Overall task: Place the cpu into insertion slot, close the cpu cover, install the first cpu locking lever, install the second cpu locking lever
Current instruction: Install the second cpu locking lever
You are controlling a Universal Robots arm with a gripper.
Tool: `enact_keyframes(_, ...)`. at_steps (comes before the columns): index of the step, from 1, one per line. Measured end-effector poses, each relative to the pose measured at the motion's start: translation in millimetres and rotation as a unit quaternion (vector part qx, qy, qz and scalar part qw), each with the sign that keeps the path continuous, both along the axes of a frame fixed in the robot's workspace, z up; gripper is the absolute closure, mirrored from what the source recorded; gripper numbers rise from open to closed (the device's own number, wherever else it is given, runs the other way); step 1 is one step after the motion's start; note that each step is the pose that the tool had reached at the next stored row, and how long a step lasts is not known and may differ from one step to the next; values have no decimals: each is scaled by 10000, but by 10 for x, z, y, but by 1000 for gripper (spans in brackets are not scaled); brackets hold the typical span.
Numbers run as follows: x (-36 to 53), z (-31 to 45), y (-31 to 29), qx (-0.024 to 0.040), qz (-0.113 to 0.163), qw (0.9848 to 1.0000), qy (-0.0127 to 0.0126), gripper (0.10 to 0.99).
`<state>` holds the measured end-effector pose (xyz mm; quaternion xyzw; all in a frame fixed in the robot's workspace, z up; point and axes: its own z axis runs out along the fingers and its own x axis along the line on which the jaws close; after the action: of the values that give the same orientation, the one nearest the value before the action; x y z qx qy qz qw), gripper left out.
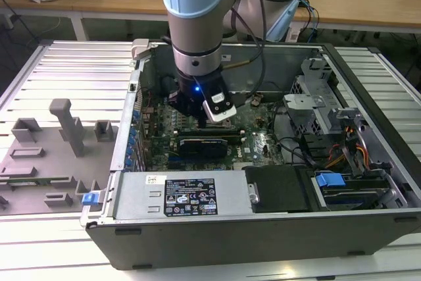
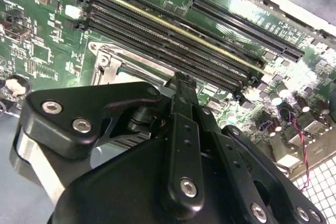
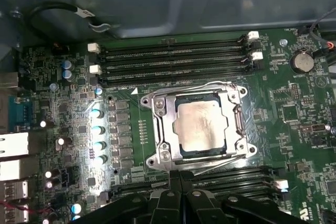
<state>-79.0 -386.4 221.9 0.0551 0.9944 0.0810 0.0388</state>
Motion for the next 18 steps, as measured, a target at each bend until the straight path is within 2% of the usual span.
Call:
enact_keyframes(5,-26,-36,-28,103,-2,9999,0,980)
enact_keyframes(9,-26,-40,-28,112,-3,9999,0,980)
enact_keyframes(12,-49,-49,-38,166,-2,9999,0,980)
enact_keyframes(18,-108,-134,-47,261,-3,9997,0,980)
